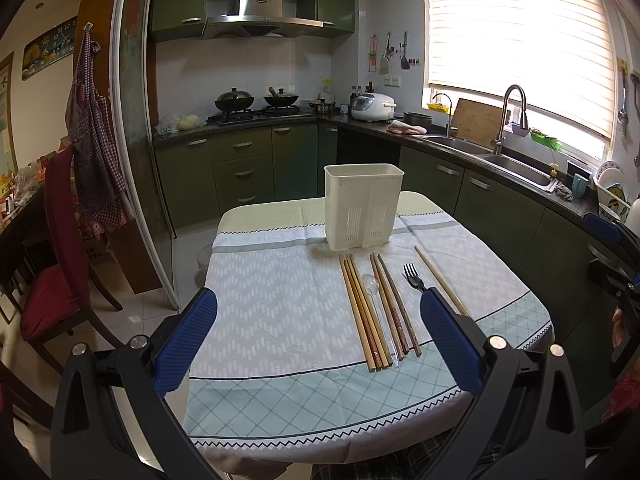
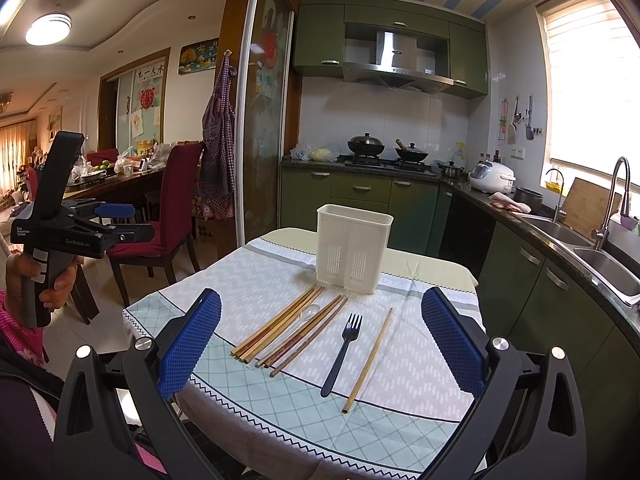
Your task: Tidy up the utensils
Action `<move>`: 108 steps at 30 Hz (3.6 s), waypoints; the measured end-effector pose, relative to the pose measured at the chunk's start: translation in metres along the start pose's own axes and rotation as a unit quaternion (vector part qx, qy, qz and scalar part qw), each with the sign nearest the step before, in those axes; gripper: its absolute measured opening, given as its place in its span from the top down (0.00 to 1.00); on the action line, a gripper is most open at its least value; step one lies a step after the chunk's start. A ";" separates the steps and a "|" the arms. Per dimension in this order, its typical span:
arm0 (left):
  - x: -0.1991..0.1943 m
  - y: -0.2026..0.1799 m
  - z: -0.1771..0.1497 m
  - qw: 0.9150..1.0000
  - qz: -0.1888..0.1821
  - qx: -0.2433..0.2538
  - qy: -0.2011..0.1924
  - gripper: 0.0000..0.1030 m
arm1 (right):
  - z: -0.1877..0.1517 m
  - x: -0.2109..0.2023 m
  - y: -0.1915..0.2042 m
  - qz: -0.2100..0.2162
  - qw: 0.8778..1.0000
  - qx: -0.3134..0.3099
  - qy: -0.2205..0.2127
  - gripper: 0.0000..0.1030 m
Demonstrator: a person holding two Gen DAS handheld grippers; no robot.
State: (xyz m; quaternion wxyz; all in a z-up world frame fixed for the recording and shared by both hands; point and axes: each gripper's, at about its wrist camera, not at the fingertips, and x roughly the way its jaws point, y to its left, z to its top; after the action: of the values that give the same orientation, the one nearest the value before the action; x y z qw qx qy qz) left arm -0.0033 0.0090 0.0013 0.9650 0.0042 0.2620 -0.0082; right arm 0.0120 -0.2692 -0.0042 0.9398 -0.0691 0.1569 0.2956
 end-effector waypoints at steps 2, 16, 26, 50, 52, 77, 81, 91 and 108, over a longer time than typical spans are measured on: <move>0.000 -0.002 0.000 1.000 0.000 0.000 0.000 0.06 | 0.000 0.000 0.000 0.001 1.000 0.000 0.000 0.04; 0.026 -0.011 -0.005 0.999 -0.022 0.000 0.030 0.06 | -0.010 0.025 -0.005 -0.003 0.999 0.010 0.033 0.04; 0.114 -0.040 0.015 0.992 -0.039 0.012 0.123 0.06 | -0.015 0.104 -0.046 -0.061 0.988 0.044 0.135 0.04; 0.291 -0.097 0.001 0.925 -0.110 -0.023 0.363 0.61 | -0.047 0.182 -0.128 -0.073 0.951 0.165 0.251 0.24; 0.299 -0.100 0.000 0.924 -0.100 -0.024 0.368 0.67 | -0.048 0.182 -0.129 -0.072 0.951 0.166 0.250 0.24; 0.332 -0.081 -0.006 0.921 -0.037 -0.028 0.387 0.92 | -0.050 0.177 -0.129 -0.055 0.955 0.157 0.244 0.23; 0.331 -0.083 -0.007 0.921 -0.039 -0.020 0.387 0.92 | -0.049 0.180 -0.124 -0.051 0.956 0.154 0.246 0.23; 0.332 -0.092 -0.008 0.924 -0.031 -0.006 0.382 0.92 | -0.046 0.203 -0.100 -0.046 0.954 0.110 0.275 0.23; 0.317 -0.075 -0.001 0.931 -0.061 -0.019 0.360 0.92 | -0.070 0.319 -0.067 0.000 0.896 0.099 0.434 0.62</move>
State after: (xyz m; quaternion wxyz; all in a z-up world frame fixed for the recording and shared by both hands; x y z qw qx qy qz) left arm 0.2687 -0.0698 -0.1600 0.8037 -0.0275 0.5914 -0.0600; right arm 0.2805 -0.1693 -0.1748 0.7805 -0.0973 0.5775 0.2188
